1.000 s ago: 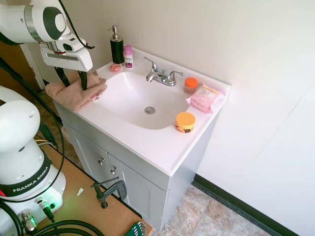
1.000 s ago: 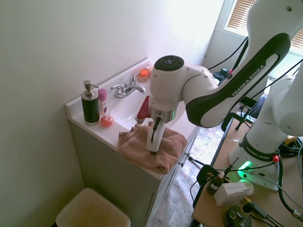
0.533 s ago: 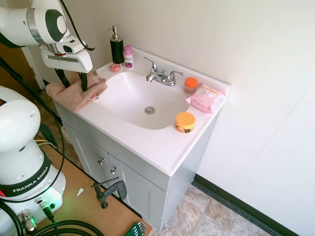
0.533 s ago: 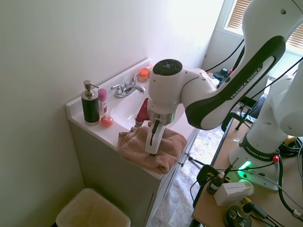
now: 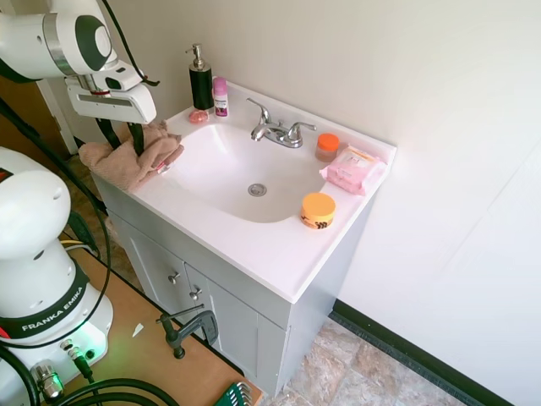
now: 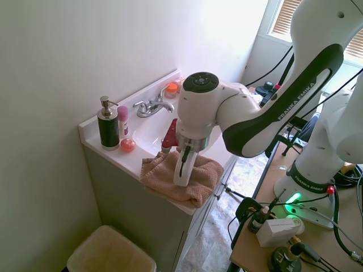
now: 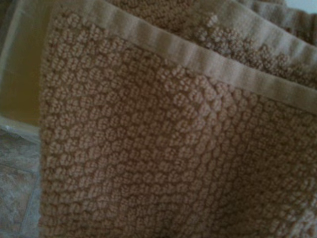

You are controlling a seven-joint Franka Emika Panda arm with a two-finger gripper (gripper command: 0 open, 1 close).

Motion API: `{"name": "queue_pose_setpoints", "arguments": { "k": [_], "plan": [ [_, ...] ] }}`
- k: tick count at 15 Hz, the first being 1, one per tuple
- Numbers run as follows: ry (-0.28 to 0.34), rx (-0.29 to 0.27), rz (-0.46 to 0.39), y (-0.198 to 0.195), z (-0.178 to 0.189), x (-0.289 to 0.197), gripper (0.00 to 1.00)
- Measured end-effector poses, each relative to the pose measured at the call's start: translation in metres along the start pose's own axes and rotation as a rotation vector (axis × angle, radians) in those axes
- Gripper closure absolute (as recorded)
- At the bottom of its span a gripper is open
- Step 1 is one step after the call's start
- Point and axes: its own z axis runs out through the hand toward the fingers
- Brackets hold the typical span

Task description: Wipe the sink

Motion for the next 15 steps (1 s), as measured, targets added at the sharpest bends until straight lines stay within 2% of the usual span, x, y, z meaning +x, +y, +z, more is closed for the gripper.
{"name": "queue_pose_setpoints", "arguments": {
  "k": [7, 11, 15],
  "plan": [
    [0.012, -0.004, -0.009, -0.001, 0.001, 0.001, 1.00],
    [0.022, -0.007, 0.024, -0.007, 0.002, 0.009, 1.00],
    [0.032, 0.000, 0.071, -0.015, 0.004, 0.037, 1.00]
  ]
}}
